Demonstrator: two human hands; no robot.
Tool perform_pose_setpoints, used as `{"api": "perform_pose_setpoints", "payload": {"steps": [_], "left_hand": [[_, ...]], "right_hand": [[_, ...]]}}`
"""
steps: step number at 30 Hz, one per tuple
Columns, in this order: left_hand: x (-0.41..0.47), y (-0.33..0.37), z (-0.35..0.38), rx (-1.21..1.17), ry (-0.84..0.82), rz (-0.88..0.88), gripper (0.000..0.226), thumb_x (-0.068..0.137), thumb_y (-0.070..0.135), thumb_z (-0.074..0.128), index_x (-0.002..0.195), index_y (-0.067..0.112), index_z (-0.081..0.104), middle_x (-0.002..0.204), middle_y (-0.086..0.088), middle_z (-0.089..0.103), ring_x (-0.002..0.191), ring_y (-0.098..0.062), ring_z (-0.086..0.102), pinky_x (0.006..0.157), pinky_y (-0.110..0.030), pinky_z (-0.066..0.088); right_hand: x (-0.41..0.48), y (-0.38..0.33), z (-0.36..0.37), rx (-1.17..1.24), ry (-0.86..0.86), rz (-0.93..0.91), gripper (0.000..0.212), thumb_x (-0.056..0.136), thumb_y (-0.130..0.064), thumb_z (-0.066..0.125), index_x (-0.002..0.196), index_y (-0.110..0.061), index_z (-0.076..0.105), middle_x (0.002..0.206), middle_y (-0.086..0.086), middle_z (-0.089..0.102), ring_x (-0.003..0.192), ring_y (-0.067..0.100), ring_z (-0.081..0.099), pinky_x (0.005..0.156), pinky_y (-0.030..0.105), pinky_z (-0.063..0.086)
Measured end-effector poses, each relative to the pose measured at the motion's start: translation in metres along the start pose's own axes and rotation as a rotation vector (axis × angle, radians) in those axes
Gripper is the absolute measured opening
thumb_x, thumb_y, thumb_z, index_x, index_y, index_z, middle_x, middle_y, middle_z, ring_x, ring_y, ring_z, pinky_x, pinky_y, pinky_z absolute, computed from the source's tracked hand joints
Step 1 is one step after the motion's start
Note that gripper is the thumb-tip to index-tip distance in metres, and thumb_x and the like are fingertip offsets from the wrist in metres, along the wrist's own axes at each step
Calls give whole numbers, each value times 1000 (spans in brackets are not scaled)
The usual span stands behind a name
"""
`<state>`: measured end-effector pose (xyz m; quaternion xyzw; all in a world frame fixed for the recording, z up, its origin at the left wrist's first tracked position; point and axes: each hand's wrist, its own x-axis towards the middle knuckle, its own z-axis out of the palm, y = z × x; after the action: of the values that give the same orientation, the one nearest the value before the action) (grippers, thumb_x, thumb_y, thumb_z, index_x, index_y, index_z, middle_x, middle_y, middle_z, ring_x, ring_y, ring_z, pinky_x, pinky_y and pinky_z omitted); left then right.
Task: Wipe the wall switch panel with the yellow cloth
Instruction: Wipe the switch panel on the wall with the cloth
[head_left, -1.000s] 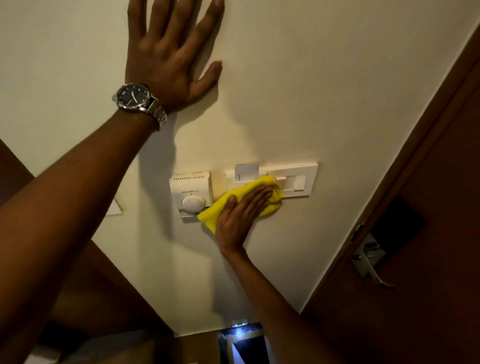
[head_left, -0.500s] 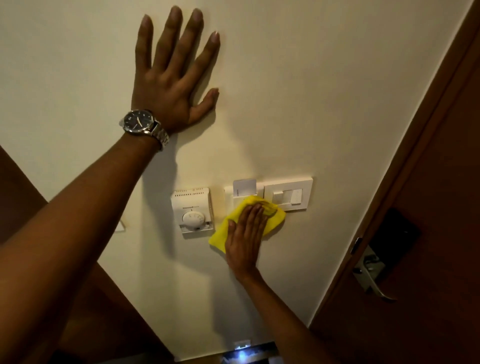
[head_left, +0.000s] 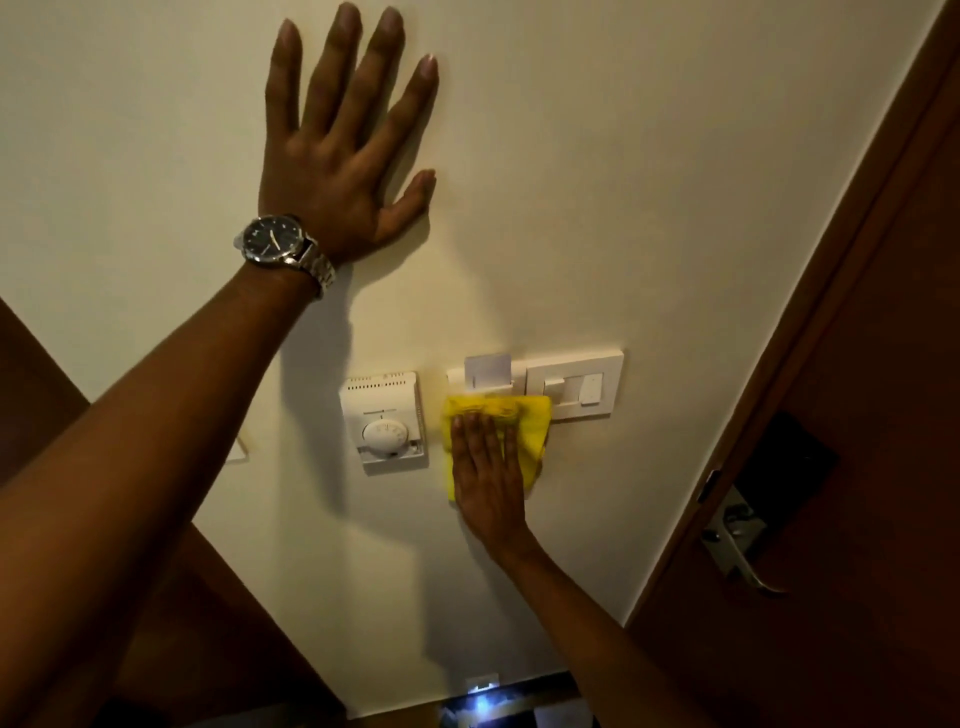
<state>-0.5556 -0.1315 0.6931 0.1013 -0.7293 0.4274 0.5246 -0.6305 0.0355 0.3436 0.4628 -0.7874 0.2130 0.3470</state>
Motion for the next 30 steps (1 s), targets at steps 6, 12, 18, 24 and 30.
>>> {"api": "perform_pose_setpoints", "payload": {"steps": [6, 12, 18, 24, 30], "left_hand": [[-1, -2, 5, -6, 22, -13, 75, 109, 61, 40, 171, 24, 20, 170, -17, 31, 155, -43, 33, 120, -71, 30], [-1, -2, 2, -29, 18, 7, 73, 110, 60, 41, 170, 22, 24, 169, -19, 32, 154, -45, 33, 120, -72, 31], [0, -2, 3, -4, 10, -4, 72, 109, 61, 41, 169, 23, 26, 168, -17, 35, 154, -43, 35, 120, -70, 32], [-2, -1, 0, -10, 17, -7, 69, 110, 59, 40, 167, 20, 33, 166, -19, 38, 152, -44, 37, 120, -71, 34], [0, -1, 1, -8, -5, -6, 70, 110, 61, 39, 167, 21, 32, 166, -19, 38, 152, -44, 38, 119, -71, 33]], "right_hand": [[20, -17, -5, 43, 93, 62, 98, 90, -29, 71, 159, -7, 4, 167, 12, 11, 155, 29, 5, 122, 54, 25], [-14, -13, -1, 125, 48, 56, 83, 99, -27, 55, 158, -9, 1, 168, 9, -10, 156, 27, -5, 121, 53, 22], [29, -33, -7, 472, 185, 492, 66, 109, -38, 30, 159, -9, -2, 168, 10, -9, 156, 32, 2, 125, 53, 18], [8, -20, 7, 452, 149, 405, 67, 109, -41, 23, 158, -9, -10, 167, 9, -17, 156, 29, -8, 125, 49, 11], [-1, -14, 5, 322, 169, 319, 67, 108, -38, 27, 158, -8, -7, 162, 20, 13, 150, 38, 18, 117, 56, 30]]}}
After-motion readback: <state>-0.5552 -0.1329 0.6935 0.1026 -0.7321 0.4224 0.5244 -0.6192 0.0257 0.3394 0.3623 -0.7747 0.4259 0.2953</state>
